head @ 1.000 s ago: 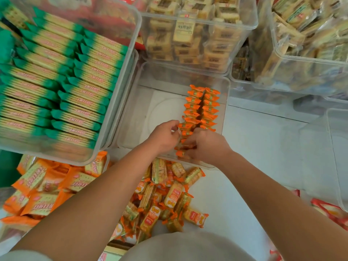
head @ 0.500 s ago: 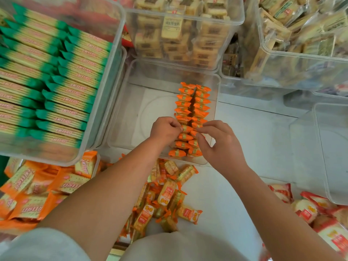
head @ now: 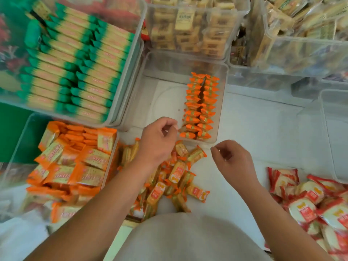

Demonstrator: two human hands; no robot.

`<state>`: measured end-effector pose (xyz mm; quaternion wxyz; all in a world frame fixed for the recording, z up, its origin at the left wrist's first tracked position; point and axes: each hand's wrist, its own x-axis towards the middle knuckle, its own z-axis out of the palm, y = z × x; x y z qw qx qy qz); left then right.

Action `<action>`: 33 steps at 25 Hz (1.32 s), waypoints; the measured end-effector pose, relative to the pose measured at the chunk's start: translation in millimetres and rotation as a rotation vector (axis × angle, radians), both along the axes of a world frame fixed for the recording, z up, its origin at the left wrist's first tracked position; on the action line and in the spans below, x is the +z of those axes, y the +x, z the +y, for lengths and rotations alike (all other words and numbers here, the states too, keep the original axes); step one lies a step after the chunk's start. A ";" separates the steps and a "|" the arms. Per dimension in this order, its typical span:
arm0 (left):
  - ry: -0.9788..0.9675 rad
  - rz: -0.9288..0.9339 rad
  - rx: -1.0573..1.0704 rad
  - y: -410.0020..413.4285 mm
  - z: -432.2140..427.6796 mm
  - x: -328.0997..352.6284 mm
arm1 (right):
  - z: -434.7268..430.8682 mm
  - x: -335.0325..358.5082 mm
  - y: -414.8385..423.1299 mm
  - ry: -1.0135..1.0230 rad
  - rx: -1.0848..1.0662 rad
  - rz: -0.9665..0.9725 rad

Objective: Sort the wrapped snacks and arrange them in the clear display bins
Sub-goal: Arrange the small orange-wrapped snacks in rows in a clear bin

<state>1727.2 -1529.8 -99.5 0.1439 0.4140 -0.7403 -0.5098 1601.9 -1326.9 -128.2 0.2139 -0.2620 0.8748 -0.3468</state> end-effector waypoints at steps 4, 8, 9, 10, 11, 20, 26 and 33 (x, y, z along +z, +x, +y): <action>0.075 -0.134 -0.013 89.7 73.4 -20.4 | 54.2 -64.7 59.0 0.392 0.181 -0.182; 0.143 -0.396 -0.146 144.2 124.0 -62.8 | 75.5 -95.4 102.3 0.441 0.263 -0.131; 0.136 -0.426 -0.177 149.5 131.5 -67.6 | 78.8 -98.6 106.2 0.452 0.270 -0.102; 0.121 -0.449 -0.196 152.2 136.9 -72.0 | 81.1 -99.2 107.5 0.463 0.262 -0.078; 0.099 -0.475 -0.202 153.5 140.5 -77.1 | 83.1 -98.0 107.2 0.469 0.227 -0.087; 0.202 -0.573 0.046 114.4 177.8 -120.0 | 138.4 -22.1 92.2 0.072 -0.175 -0.508; 0.269 -0.294 0.092 108.8 204.5 -75.1 | 156.3 16.9 67.3 -0.127 -0.260 -0.560; 0.273 0.174 -0.036 95.3 220.1 18.1 | 152.1 43.9 41.4 -0.299 -0.273 -0.612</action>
